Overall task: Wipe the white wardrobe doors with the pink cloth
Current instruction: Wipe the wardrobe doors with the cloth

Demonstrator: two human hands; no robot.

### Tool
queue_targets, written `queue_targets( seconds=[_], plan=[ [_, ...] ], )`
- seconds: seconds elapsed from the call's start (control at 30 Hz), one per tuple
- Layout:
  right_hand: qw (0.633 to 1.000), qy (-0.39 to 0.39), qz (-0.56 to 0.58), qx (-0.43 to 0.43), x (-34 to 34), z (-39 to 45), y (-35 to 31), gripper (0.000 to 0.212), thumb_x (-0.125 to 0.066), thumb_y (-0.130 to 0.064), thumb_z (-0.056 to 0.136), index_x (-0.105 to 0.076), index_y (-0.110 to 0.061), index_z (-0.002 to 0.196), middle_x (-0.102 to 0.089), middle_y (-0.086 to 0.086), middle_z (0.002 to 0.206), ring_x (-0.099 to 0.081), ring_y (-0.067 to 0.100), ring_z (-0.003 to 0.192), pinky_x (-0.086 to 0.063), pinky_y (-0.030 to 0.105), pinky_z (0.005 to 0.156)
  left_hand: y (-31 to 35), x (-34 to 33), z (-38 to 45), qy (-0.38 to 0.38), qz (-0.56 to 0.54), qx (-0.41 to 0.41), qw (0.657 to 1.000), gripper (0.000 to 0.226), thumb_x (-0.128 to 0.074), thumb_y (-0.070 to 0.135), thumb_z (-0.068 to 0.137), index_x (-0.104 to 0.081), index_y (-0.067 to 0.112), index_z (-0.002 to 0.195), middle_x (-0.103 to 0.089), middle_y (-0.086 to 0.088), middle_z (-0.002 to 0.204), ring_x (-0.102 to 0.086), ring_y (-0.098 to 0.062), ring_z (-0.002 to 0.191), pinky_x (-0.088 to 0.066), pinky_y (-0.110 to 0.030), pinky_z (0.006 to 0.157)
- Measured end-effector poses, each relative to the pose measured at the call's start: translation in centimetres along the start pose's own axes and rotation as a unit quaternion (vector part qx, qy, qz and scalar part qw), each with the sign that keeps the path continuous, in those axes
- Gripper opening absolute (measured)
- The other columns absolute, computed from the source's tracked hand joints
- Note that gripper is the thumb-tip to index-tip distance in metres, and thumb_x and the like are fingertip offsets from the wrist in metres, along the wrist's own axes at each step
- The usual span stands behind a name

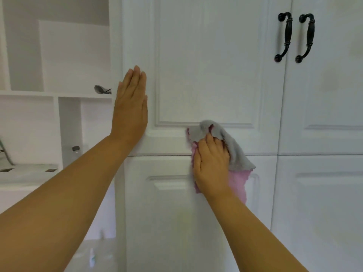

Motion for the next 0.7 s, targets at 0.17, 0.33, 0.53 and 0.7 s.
queue_targets(
  seconds=[0.17,0.33,0.53,0.7],
  plan=[
    [0.975,-0.086,-0.044,0.199,-2.9,2.1,-7.3,0.050,-0.041,-0.033,0.098,-0.052,-0.016,0.144,-0.045,0.002,0.155,-0.044,0.027,0.135,-0.027,0.043,0.108,-0.3,0.7,-0.6,0.005,-0.016,-0.012,1.000,0.049,-0.038,0.008,0.105,-0.032,0.002,0.153,-0.025,-0.009,0.162,-0.017,-0.022,0.152,-0.009,-0.025,0.124],
    [0.919,-0.149,-0.107,0.349,-3.4,5.3,-7.6,0.048,-0.057,-0.054,0.091,-0.064,-0.026,0.129,-0.042,0.006,0.157,-0.032,0.030,0.146,-0.025,0.052,0.115,-0.5,1.3,-0.7,0.011,-0.010,-0.022,1.000,0.048,-0.038,0.001,0.102,-0.039,0.001,0.150,-0.033,-0.011,0.159,-0.023,-0.024,0.150,-0.012,-0.019,0.122],
    [0.939,-0.086,-0.146,0.300,0.3,5.3,0.6,0.071,-0.042,-0.069,0.089,-0.043,-0.032,0.149,-0.040,0.004,0.158,-0.037,0.030,0.141,-0.018,0.046,0.113,-0.1,0.9,-0.9,0.007,-0.016,-0.003,1.000,0.052,-0.037,-0.002,0.099,-0.036,0.000,0.151,-0.030,-0.012,0.160,-0.021,-0.026,0.151,-0.010,-0.020,0.123],
    [0.960,-0.082,-0.168,0.207,3.8,4.2,8.4,0.076,-0.038,-0.073,0.089,-0.039,-0.028,0.150,-0.029,0.004,0.160,-0.032,0.036,0.144,-0.010,0.043,0.116,0.4,0.8,-1.3,0.015,-0.031,0.030,0.999,0.053,-0.036,-0.002,0.099,-0.034,0.000,0.152,-0.027,-0.010,0.161,-0.017,-0.024,0.152,-0.011,-0.028,0.125]
  ],
)
Point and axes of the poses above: each hand's wrist, its own z-axis towards the middle knuckle, its own x-axis out of the back of the hand, y = z × x, the point moved 6 cm from there along z, towards the middle knuckle
